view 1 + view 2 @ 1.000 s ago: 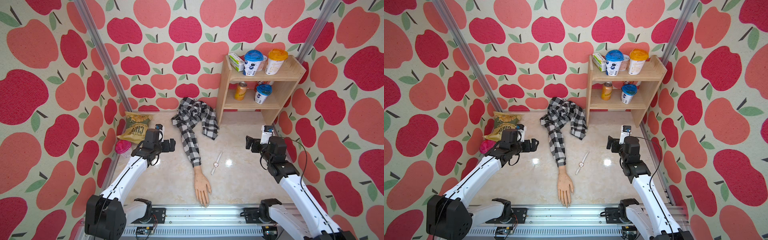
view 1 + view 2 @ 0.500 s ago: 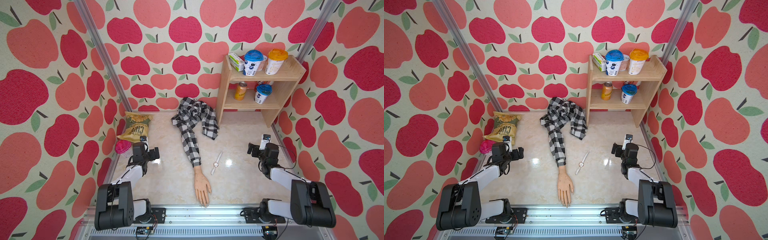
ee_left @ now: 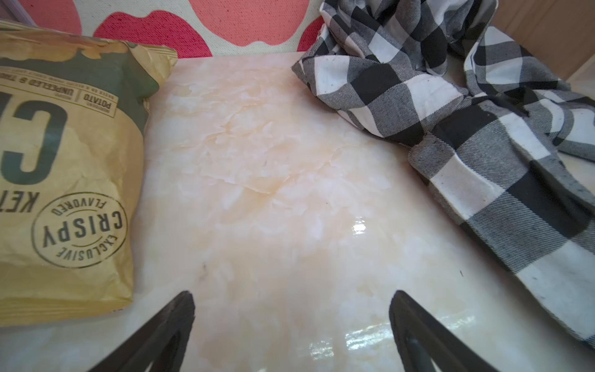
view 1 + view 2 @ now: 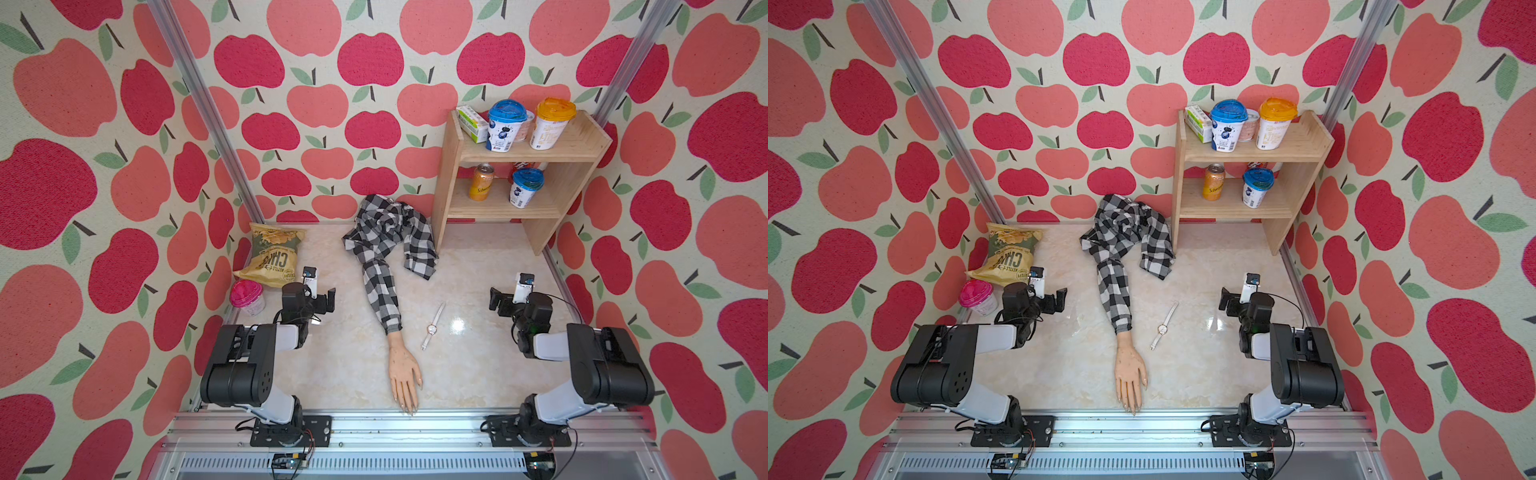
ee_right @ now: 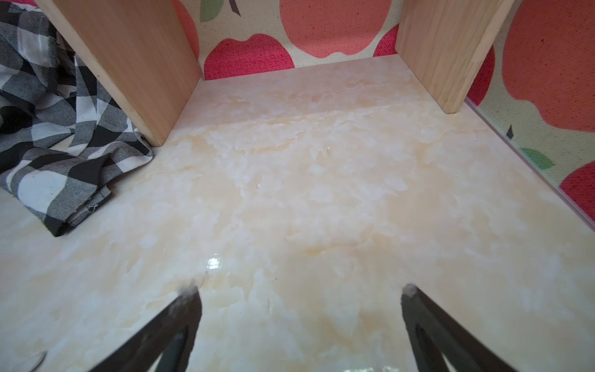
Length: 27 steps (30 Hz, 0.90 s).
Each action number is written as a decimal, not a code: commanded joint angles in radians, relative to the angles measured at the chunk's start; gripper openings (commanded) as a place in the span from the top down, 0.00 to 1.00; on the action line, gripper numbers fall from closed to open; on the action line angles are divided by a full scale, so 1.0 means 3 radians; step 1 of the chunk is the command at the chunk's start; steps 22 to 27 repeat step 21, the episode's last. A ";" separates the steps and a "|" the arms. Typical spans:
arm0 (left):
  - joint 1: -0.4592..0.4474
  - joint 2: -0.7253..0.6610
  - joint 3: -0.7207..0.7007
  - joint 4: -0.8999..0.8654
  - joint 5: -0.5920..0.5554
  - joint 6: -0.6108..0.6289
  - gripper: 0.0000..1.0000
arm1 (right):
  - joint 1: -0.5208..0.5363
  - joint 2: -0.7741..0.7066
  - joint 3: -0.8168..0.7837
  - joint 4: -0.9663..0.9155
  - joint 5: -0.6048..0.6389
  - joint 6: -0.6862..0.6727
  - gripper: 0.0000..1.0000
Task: Take off the watch
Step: Reset both arms
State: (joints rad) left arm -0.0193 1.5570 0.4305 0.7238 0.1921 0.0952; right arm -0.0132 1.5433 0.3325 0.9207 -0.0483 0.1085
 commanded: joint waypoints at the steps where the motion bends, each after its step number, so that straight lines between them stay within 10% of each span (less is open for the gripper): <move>1: 0.0035 0.0063 -0.0068 0.0406 -0.0035 0.0066 0.02 | 0.0037 -0.0007 0.0013 0.0165 -0.0058 -0.0074 0.00; 27: 0.0085 0.0029 0.0017 0.0185 0.0040 0.0025 0.03 | 0.0145 -0.0009 0.0070 0.0058 0.0038 -0.0198 0.00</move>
